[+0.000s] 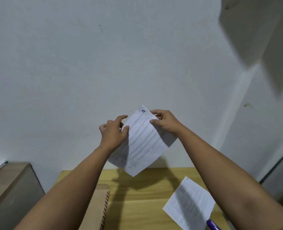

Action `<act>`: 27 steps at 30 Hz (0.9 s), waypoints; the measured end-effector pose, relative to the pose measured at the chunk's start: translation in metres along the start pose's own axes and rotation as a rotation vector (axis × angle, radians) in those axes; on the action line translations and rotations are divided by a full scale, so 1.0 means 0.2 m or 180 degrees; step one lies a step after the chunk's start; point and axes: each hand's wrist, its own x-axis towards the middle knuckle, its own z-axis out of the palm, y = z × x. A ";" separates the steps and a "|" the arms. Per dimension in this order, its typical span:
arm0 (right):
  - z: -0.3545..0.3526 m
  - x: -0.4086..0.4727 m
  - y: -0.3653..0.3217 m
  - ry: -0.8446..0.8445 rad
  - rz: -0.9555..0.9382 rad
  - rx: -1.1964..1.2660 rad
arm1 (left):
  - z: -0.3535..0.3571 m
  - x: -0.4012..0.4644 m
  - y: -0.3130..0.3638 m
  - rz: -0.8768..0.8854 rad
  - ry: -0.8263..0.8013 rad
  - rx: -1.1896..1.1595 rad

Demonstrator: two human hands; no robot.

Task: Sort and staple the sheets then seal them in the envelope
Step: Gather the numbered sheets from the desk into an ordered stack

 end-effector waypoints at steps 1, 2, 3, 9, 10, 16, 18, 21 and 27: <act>-0.02 -0.01 0.01 0.0014 0.0026 0.0014 | 0.01 0.01 0.01 0.0012 -0.0155 -0.0211; -0.03 -0.02 0.03 0.0031 0.0057 0.0034 | 0.02 0.02 0.02 -0.0014 -0.0337 -0.0445; -0.05 -0.03 0.05 0.0047 0.0086 0.0053 | 0.04 0.03 0.03 -0.0022 -0.0482 -0.0615; -0.17 -0.09 0.26 0.0213 0.0360 0.0059 | 0.26 0.08 0.10 0.0022 -0.1103 -0.0986; -0.18 -0.11 0.32 0.0240 0.0449 0.0059 | 0.32 0.08 0.11 0.0034 -0.1209 -0.1002; -0.26 -0.19 0.82 0.0216 0.1364 0.0262 | 0.73 0.04 0.09 0.0052 -0.1788 -0.0983; -0.30 -0.21 1.05 0.0293 0.1791 0.0094 | 0.88 0.02 0.05 -0.0034 -0.1954 -0.0902; -0.38 -0.26 1.48 0.0444 0.2325 -0.0317 | 1.10 0.00 -0.05 -0.0244 -0.2249 -0.0734; -0.39 -0.38 2.31 -0.0645 0.3073 -0.1340 | 1.52 0.02 -0.30 -0.0778 -0.2710 -0.0425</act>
